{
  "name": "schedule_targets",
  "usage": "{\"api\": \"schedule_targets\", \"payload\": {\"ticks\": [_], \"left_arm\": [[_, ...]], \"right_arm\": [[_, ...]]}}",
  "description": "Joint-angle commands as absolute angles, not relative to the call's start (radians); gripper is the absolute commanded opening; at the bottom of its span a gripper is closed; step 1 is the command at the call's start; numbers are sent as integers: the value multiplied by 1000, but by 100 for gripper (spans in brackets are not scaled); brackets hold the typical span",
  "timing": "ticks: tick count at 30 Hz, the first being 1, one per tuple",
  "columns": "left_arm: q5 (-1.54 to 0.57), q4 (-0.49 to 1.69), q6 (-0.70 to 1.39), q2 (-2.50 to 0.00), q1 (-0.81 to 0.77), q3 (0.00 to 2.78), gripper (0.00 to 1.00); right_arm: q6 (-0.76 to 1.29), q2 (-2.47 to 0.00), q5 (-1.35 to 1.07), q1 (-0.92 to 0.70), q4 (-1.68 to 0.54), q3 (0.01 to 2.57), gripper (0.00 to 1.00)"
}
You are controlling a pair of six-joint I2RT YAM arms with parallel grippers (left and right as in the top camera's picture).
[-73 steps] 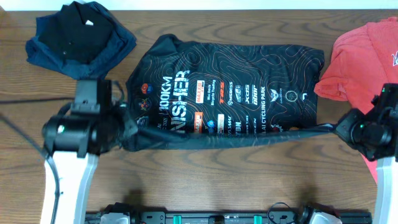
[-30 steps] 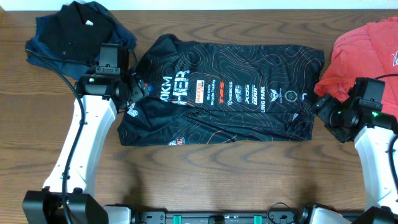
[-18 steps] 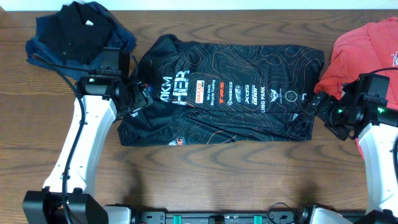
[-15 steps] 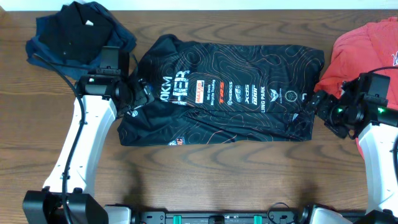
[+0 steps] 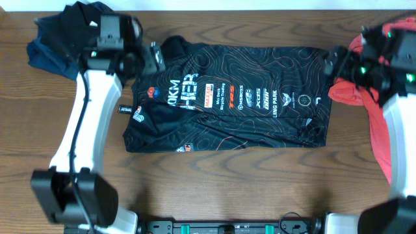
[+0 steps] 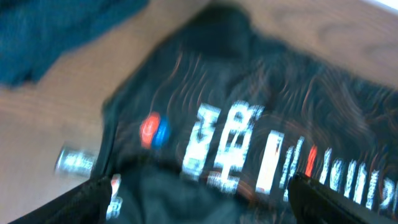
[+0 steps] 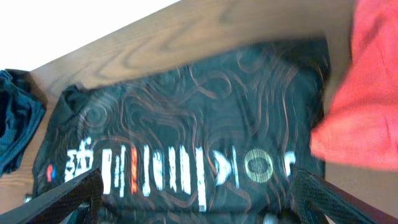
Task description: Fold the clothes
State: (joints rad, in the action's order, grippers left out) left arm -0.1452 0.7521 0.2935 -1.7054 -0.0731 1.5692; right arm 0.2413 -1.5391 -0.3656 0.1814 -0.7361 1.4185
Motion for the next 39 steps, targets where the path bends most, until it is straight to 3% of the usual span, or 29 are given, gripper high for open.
{"api": "schedule_targets", "payload": {"ticks": [1, 9, 11, 16, 28, 34, 39], "left_arm": [[-142, 643, 237, -1810, -77, 1613, 92], [-139, 112, 236, -2054, -78, 1613, 92], [-140, -2, 237, -2113, -78, 1613, 96], [-139, -154, 236, -2225, -77, 1613, 98], [-147, -94, 191, -2340, -78, 1613, 100], [-168, -37, 163, -2340, -78, 1613, 96], [-218, -26, 142, -2340, -78, 1613, 80]], "right_arm": [[188, -1660, -271, 125, -722, 1503, 97], [73, -1905, -93, 73, -643, 1552, 99], [35, -1948, -86, 73, -628, 1552, 99], [16, -2030, -6, 73, -567, 1552, 99], [10, -2041, -4, 73, -521, 1552, 99], [10, -2041, -4, 73, -521, 1552, 99], [10, -2041, 27, 73, -498, 1552, 99]]}}
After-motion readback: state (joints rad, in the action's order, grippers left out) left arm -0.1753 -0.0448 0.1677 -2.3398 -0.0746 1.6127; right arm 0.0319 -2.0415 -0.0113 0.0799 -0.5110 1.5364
